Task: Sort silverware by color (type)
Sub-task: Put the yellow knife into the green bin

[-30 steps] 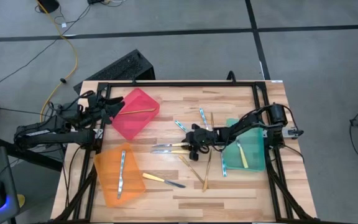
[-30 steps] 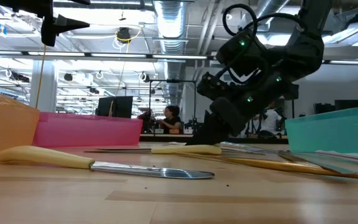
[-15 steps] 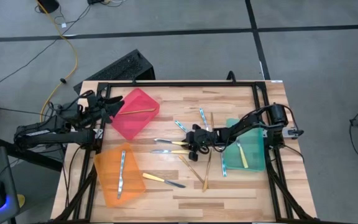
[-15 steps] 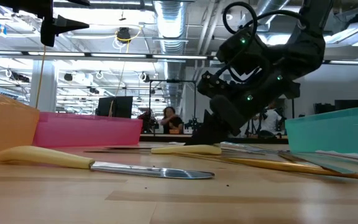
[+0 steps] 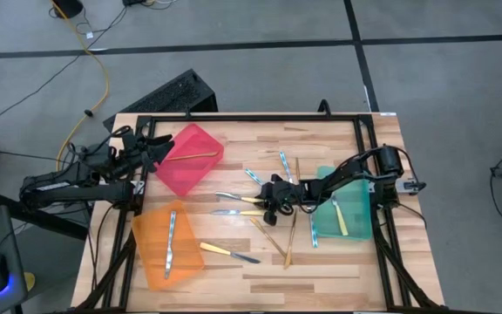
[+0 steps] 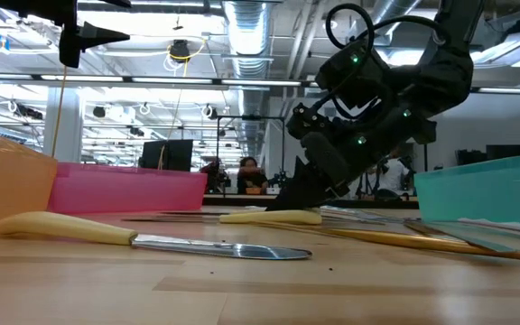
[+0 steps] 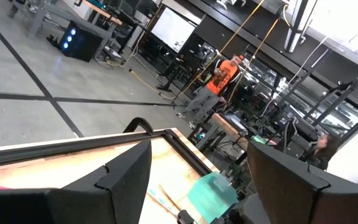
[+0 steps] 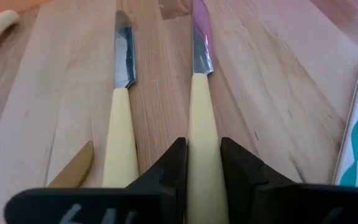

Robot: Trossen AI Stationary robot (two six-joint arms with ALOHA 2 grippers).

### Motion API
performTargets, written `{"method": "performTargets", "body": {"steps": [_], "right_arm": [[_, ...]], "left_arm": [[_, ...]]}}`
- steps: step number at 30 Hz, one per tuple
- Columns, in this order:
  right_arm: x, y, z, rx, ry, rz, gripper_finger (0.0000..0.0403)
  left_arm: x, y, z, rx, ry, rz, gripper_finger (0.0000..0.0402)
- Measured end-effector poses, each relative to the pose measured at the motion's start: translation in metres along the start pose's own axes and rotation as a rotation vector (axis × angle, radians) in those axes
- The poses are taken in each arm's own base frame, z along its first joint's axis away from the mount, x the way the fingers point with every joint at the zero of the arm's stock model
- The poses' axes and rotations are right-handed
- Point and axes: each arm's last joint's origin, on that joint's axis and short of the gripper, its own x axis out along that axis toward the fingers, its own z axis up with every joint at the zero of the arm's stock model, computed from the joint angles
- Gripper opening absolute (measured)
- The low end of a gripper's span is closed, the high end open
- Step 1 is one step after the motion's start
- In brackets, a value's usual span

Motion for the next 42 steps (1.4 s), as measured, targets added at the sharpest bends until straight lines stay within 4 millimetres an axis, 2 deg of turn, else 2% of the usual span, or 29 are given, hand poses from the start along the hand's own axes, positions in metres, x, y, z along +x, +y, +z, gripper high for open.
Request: {"method": "performTargets", "body": {"steps": [9,21,32,37,39,42], "right_arm": [[0.001,-0.004,0.002,0.034,-0.012,-0.016,0.0087],[0.005,-0.011,0.021,0.082,-0.069,-0.031,0.0087],[-0.022,-0.019,0.053,0.081,-0.131,-0.047,0.0087],[-0.034,-0.018,0.061,0.07,-0.135,-0.045,0.0086],[-0.038,-0.018,0.064,0.071,-0.14,-0.043,0.0086],[-0.039,-0.018,0.066,0.072,-0.146,-0.043,0.0086]], "left_arm": [[0.0,0.0,0.0,0.0,0.0,0.001,0.0247],[0.0,0.0,0.0,0.004,0.002,-0.002,0.0247],[-0.001,-0.011,0.007,0.01,0.008,-0.198,0.0247],[-0.017,-0.028,0.036,0.091,0.027,-0.321,0.0247],[-0.025,-0.033,0.049,0.126,0.023,-0.334,0.0247],[-0.033,-0.035,0.056,0.178,0.074,-0.307,0.0247]]}}
